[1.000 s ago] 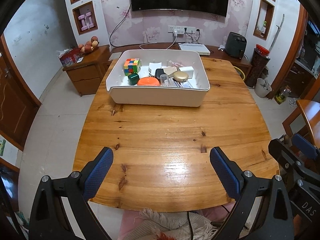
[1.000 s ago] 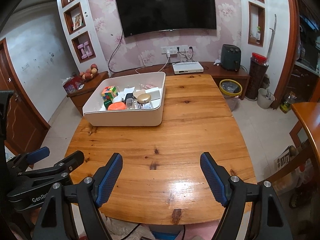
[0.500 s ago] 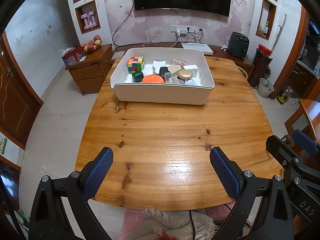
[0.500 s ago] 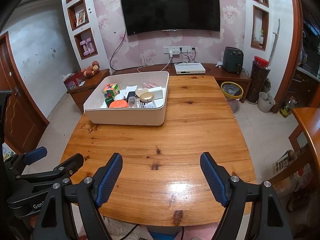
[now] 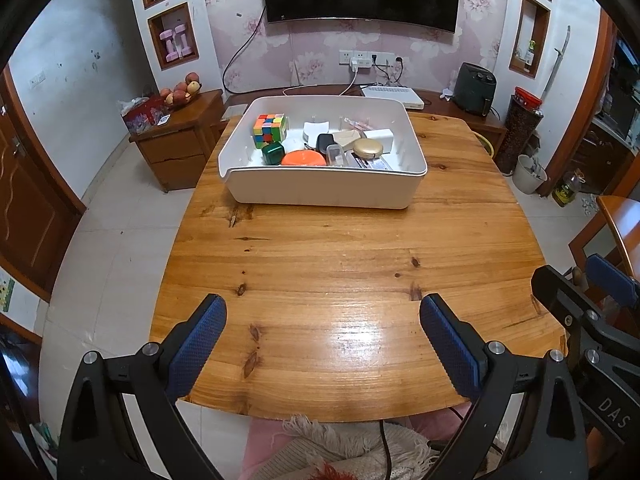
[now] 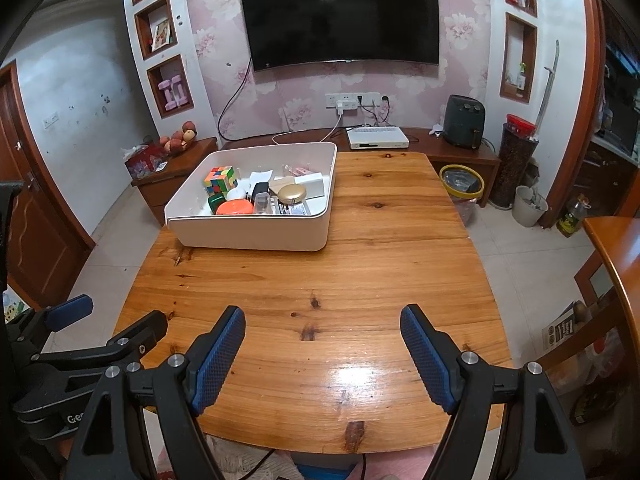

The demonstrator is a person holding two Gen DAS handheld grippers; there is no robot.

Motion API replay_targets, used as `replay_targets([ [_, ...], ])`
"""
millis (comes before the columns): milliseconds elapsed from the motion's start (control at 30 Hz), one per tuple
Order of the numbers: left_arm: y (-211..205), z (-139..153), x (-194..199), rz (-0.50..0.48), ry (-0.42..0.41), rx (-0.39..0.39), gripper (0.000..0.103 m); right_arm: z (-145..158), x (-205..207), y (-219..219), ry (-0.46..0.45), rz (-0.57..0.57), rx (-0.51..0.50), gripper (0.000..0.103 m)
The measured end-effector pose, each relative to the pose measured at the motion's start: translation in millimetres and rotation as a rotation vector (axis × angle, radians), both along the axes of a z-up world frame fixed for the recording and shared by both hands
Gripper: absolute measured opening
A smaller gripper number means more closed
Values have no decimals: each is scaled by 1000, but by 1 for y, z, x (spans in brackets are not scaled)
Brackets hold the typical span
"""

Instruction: Organize rigid objects

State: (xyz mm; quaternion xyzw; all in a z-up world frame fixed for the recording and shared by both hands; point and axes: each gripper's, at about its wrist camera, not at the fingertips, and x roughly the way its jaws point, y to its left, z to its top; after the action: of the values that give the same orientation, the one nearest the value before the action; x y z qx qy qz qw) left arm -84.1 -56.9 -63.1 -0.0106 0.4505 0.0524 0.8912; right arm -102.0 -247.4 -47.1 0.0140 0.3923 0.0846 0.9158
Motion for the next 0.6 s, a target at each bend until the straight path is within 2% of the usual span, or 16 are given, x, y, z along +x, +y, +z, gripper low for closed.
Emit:
replay_targets([
  [600, 4, 6, -2, -9, -22, -12, 98, 5, -4, -3, -40, -21, -3, 81],
])
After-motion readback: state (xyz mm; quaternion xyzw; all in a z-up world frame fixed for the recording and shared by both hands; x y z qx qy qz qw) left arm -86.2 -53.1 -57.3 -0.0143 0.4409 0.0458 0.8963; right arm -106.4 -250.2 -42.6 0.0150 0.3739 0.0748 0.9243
